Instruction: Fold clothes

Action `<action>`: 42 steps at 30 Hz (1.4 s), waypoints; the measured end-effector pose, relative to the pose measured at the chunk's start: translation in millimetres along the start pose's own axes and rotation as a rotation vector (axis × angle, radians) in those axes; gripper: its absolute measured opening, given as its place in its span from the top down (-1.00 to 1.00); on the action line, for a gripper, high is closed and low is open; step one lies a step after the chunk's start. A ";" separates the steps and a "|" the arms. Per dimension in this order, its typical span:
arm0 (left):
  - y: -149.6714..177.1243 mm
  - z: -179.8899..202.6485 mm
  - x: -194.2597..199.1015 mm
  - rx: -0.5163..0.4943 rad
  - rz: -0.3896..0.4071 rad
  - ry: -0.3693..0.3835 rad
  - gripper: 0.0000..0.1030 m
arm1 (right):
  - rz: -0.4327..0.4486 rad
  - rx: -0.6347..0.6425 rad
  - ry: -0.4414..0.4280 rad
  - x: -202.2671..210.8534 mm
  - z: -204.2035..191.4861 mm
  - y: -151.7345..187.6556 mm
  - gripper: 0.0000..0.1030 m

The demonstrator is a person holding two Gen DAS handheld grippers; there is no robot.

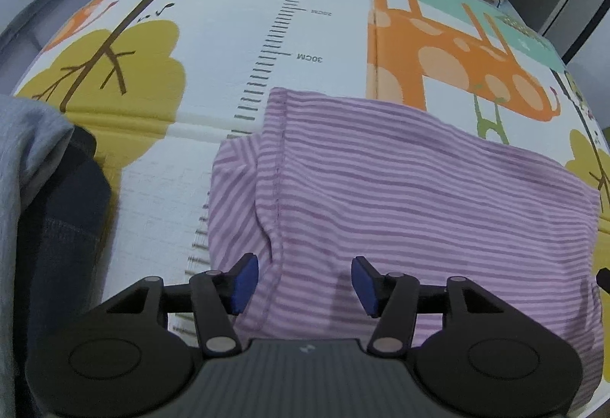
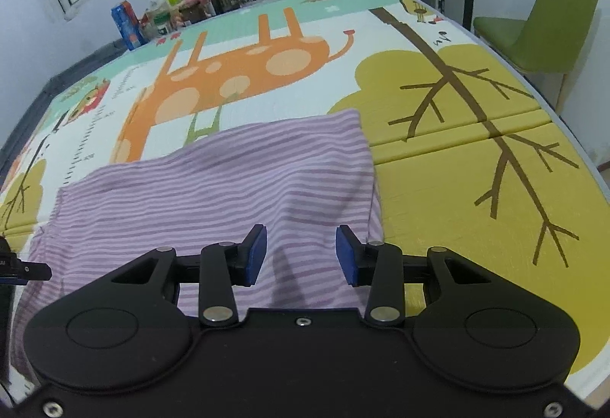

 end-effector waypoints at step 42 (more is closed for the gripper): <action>13.8 33.9 -28.0 -0.071 -0.091 0.186 0.79 | -0.126 -0.124 -0.101 -45.3 -5.4 14.6 1.00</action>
Point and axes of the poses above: each gripper's, at about its wrist camera, not at the fingertips, and x roughly against the way its jaws point, z to its right, y to its underside, the point moved 3 cm from there along -x, roughly the way its jaws point
